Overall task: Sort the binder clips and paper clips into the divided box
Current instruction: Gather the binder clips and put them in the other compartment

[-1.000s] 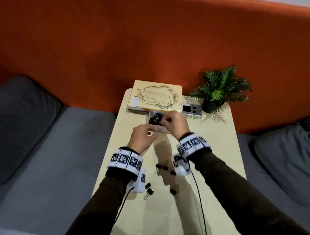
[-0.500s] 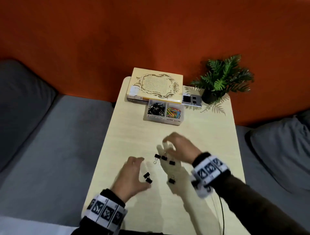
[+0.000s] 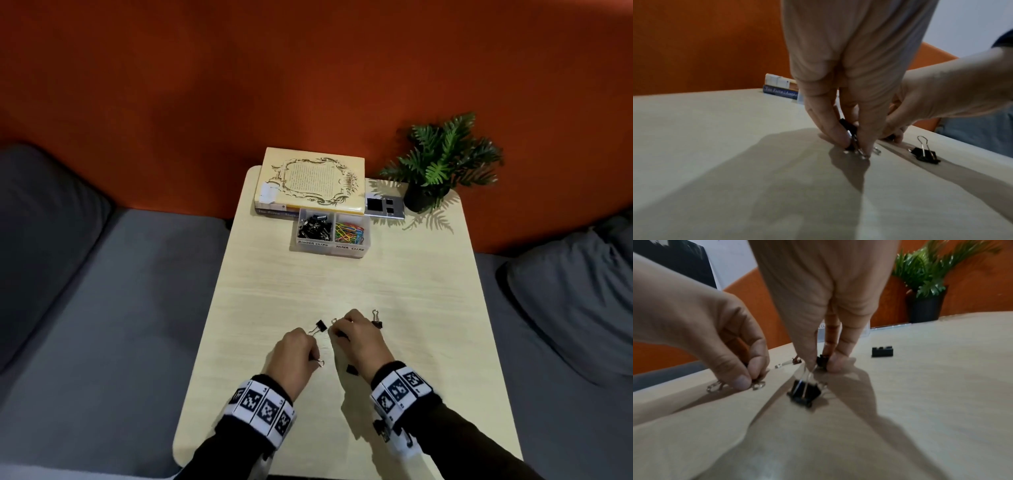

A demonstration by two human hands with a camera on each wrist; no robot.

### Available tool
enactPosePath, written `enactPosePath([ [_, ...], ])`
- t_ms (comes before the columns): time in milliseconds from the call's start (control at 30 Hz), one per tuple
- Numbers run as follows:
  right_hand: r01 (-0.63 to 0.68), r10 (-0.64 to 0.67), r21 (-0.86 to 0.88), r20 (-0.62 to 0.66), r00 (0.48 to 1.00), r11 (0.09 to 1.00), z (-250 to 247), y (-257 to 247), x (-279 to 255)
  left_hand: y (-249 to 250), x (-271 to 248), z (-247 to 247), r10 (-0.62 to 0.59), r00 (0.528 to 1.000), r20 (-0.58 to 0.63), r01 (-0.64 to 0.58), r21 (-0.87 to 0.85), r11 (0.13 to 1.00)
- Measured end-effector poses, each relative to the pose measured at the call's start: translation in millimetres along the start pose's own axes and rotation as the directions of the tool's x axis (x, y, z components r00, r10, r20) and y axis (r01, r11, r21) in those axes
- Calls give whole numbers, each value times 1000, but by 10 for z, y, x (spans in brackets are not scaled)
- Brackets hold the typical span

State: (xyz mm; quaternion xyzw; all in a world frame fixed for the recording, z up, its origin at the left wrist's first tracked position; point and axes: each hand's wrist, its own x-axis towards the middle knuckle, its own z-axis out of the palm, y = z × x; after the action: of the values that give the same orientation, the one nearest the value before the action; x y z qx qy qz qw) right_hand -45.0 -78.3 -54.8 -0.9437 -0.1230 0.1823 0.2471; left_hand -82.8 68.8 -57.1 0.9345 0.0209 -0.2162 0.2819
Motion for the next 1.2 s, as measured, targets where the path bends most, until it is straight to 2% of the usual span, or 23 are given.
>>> enactPosePath([
  [100,-13,14,-53,27,1000,999,-73,-39,18,54,46,-4,64,996,54,-72,152,986],
  [233,-75,75,-63,-5,997,995,-98,-83,8,149,75,12,124,979,164,-175,346,922],
  [333,-119,121,-50,21,992,992,-132,-74,0,157,77,-32,106,980,167,-150,277,949],
  [433,-117,117,-15,51,992,993,-178,-17,-5,137,65,-176,39,996,83,-38,-9,999],
  [533,-125,122,47,54,991,991,-215,24,-45,230,210,-486,-4,997,-72,-15,-260,966],
  [633,-126,121,73,62,991,989,-199,57,-79,435,633,-895,-5,952,-306,-98,-321,942],
  [733,-126,122,62,75,990,990,-178,75,-89,592,1123,-1195,-36,906,-422,-101,-299,949],
  [800,-128,124,58,79,989,990,-168,99,-90,629,1384,-1280,-46,908,-416,-71,-260,963],
  [900,-130,120,83,113,986,988,-199,80,-128,592,1591,-1279,-48,944,-326,-21,-205,979],
  [967,-117,106,116,95,990,986,-322,22,-111,548,1610,-1272,-1,957,-291,-49,-167,985],
  [1067,-29,34,156,-26,999,987,-597,-106,152,492,1423,-1295,81,924,-374,-148,-153,977],
  [1133,29,-16,127,-100,995,991,-800,-277,441,437,1164,-1246,67,899,-434,-162,-185,969],
  [1200,97,-78,86,-199,977,992,-944,-459,771,358,856,-1104,58,909,-414,-153,-200,968],
])
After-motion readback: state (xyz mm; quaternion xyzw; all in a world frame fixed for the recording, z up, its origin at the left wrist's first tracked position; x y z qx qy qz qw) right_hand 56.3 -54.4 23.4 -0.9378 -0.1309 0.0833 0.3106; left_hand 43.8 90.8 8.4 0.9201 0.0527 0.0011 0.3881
